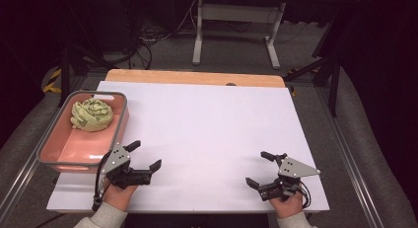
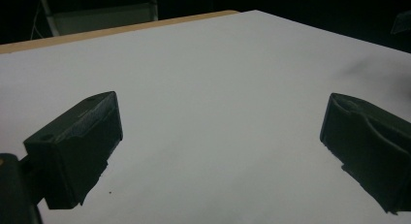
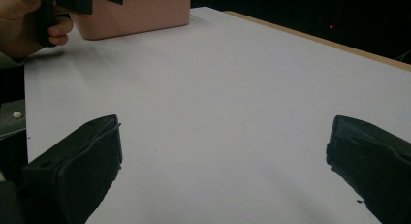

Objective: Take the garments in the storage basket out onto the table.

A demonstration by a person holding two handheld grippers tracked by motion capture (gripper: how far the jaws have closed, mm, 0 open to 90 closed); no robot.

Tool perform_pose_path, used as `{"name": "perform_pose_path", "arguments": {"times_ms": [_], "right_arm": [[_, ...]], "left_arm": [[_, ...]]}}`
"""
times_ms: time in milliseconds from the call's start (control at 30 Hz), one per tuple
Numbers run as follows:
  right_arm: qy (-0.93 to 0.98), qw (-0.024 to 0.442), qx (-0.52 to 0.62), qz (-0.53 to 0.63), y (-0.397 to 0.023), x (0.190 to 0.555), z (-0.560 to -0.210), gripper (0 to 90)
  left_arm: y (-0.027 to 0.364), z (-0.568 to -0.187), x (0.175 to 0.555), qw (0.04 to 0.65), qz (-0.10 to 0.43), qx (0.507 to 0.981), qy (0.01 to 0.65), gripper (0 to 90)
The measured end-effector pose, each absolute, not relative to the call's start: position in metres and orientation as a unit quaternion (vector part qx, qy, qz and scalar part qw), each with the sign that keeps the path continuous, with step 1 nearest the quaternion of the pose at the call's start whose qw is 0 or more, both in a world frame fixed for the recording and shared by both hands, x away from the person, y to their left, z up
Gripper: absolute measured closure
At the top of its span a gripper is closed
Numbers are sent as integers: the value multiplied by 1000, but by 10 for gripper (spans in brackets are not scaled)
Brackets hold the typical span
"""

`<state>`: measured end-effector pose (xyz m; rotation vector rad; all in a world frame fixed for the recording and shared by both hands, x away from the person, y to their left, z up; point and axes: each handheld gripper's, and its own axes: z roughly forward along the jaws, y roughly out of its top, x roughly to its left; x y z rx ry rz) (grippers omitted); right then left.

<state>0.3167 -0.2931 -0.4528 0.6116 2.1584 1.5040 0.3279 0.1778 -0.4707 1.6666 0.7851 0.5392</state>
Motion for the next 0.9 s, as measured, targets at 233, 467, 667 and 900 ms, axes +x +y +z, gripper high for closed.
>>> {"name": "perform_pose_path", "arguments": {"times_ms": [233, 467, 667, 900], "right_arm": [[779, 217, 219, 546, -293, 316, -452, 0], [782, 213, 219, 544, -293, 317, -453, 0], [782, 211, 218, 545, -293, 317, -453, 0], [783, 207, 217, 545, -293, 317, -454, 1]], "left_arm": [[177, -468, 327, 565, 240, 719, 326, 24], [176, -464, 328, 563, 220, 731, 316, 24], [175, -454, 324, 565, 200, 739, 308, 19], [174, -448, 324, 549, 198, 762, 282, 19]]}}
